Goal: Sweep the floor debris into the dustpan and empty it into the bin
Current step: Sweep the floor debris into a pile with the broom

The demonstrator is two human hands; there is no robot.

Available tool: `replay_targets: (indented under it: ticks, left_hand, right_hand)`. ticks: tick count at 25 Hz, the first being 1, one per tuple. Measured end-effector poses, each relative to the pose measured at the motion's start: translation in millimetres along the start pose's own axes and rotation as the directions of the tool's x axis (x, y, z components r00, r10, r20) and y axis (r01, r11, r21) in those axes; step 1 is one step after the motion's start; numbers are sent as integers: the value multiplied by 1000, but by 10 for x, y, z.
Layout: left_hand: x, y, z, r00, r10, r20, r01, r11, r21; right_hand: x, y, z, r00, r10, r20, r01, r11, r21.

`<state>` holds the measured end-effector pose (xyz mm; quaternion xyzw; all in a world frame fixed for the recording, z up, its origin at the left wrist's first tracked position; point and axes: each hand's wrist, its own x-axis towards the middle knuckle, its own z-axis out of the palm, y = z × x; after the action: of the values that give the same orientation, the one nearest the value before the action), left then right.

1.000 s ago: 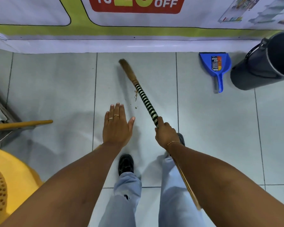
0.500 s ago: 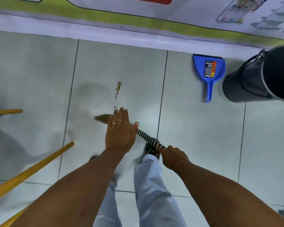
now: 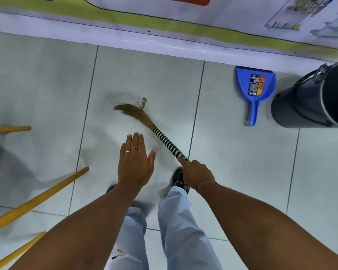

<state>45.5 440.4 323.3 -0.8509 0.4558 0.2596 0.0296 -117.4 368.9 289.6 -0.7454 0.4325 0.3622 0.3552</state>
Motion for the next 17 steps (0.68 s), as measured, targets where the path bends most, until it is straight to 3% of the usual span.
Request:
replay_targets:
  ticks: [5, 9, 13, 17]
  left_hand:
    - [60, -191, -130, 999, 5, -41, -6, 1000, -20]
    - [162, -658, -199, 999, 17, -52, -18, 1000, -23]
    - [206, -1168, -264, 998, 31, -46, -30, 999, 14]
    - [269, -1674, -314, 998, 49, -32, -47, 998, 47]
  right_hand:
    - [-309, -73, 236, 990, -138, -24, 136, 989, -51]
    - [-38, -799, 431, 975, -209, 72, 214, 974, -75]
    - [396, -1725, 438, 986, -91, 141, 75, 991, 114]
    - [761, -2381, 382, 992, 3, 129, -50, 930, 364]
